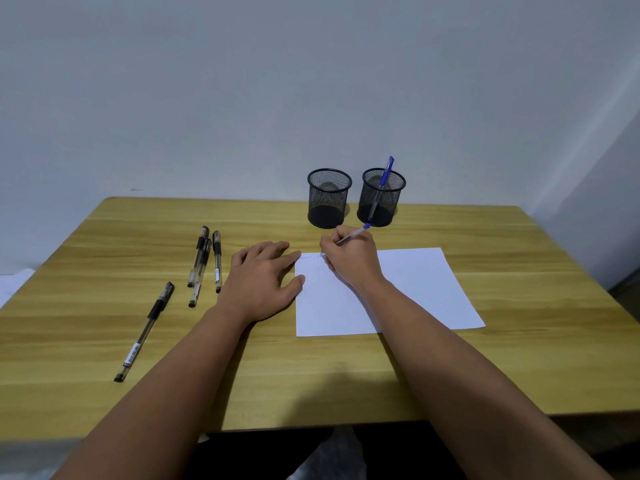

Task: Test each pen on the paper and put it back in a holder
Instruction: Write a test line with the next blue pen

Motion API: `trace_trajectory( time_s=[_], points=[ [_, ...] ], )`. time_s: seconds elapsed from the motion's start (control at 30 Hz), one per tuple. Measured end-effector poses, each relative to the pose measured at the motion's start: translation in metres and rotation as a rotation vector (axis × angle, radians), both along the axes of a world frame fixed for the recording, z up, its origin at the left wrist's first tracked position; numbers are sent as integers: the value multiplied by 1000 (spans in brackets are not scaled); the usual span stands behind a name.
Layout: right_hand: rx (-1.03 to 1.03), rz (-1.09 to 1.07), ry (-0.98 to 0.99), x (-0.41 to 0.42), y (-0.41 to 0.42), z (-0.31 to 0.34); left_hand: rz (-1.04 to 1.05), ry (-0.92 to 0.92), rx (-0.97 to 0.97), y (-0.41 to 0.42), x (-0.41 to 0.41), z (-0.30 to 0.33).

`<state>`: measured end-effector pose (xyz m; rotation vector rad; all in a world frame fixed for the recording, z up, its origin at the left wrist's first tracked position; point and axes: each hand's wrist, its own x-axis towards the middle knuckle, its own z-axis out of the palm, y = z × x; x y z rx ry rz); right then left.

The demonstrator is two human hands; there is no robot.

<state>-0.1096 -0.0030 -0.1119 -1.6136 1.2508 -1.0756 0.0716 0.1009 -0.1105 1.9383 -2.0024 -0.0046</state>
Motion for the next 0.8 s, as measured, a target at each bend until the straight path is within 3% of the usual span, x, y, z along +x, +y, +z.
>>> trace_trajectory(
  time_s=[0.1, 0.63, 0.8],
  points=[
    [2, -36, -63, -2, 1, 2, 2, -7, 2, 0, 0, 0],
    [-62, -55, 70, 0, -2, -3, 0, -6, 1, 0, 0, 0],
    [-55, -47, 32, -1, -3, -3, 4, 0, -6, 1, 0, 1]
  ],
)
